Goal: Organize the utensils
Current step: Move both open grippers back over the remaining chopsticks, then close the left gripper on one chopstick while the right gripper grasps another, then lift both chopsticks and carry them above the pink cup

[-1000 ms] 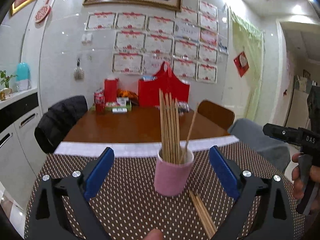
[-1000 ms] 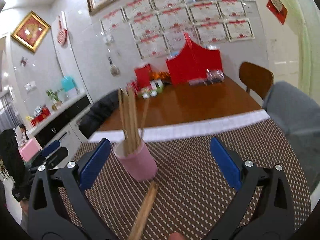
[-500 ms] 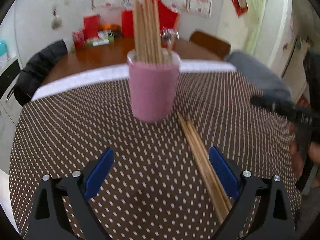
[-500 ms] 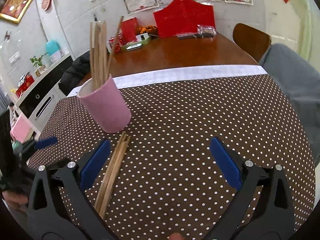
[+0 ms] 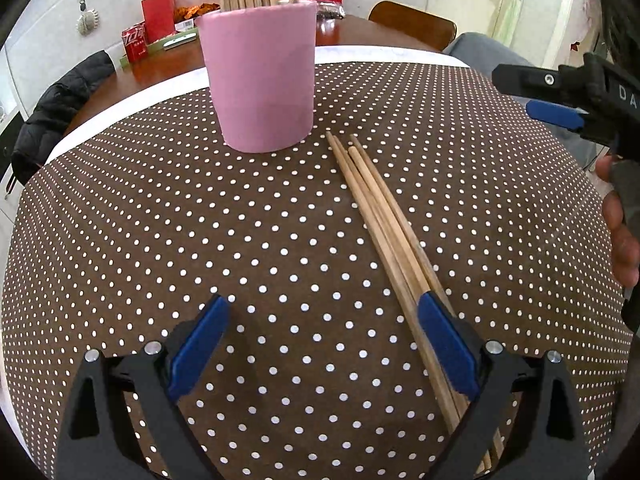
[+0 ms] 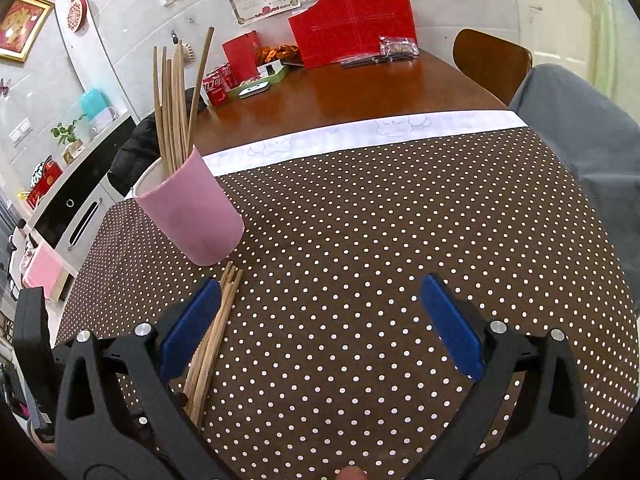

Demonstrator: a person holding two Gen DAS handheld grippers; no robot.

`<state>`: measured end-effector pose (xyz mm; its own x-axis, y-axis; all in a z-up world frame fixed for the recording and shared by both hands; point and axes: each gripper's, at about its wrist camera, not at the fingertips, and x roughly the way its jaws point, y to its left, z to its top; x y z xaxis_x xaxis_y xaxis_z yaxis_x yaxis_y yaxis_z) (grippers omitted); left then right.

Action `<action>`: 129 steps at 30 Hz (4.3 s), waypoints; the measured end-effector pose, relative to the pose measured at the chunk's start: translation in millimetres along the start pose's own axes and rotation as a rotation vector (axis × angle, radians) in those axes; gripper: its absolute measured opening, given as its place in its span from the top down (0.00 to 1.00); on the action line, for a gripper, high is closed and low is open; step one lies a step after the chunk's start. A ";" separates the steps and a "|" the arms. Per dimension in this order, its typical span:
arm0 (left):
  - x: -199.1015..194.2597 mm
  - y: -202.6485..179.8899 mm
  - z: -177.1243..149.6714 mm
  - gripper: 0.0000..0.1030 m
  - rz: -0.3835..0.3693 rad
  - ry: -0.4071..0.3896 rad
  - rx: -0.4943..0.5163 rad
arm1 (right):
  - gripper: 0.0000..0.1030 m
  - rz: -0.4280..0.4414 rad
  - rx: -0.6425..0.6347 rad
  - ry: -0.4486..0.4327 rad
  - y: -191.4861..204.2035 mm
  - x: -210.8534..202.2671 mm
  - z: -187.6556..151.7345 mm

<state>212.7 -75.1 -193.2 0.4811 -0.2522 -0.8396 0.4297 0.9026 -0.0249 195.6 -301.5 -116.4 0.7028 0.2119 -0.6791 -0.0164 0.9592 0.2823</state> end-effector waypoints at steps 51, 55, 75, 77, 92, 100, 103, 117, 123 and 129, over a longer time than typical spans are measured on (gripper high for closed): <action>-7.0 33.4 0.4 0.07 0.020 -0.043 -0.045 | 0.05 0.003 -0.192 0.212 62.7 30.0 -65.3; -4.0 30.4 4.4 0.07 0.020 -0.046 -0.050 | 0.06 -0.080 -0.276 0.221 73.2 37.7 -76.2; 8.7 34.8 25.4 0.07 0.072 0.007 0.019 | 0.66 -0.096 -0.279 0.263 74.3 37.8 -57.6; 14.0 29.8 34.5 0.07 0.085 0.021 0.052 | 0.65 -0.082 -0.272 0.267 74.2 43.7 -52.2; 7.0 24.8 46.3 0.94 -0.055 0.051 0.073 | 0.94 0.027 -0.255 0.232 64.3 32.5 -64.3; -34.8 34.0 12.0 0.94 -0.169 -0.090 -0.033 | 0.94 0.115 -0.202 0.142 56.0 0.8 -64.9; -58.5 37.3 10.6 0.94 -0.192 -0.202 -0.063 | 0.94 0.188 -0.168 0.063 56.7 -16.3 -59.4; -152.0 61.8 95.8 0.94 -0.189 -0.790 -0.123 | 0.94 0.305 -0.177 -0.315 93.2 -64.8 43.0; -166.8 64.9 140.2 0.94 -0.169 -0.941 -0.108 | 0.94 0.307 -0.219 -0.391 117.4 -64.0 102.4; -161.0 70.8 172.9 0.94 -0.156 -1.033 -0.107 | 0.94 0.308 -0.218 -0.423 123.5 -60.3 137.9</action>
<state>297.8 -31.0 34.1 0.8658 -0.4981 0.0468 0.4976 0.8478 -0.1835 249.3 -221.7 52.8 0.8651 0.4379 -0.2445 -0.3808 0.8908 0.2479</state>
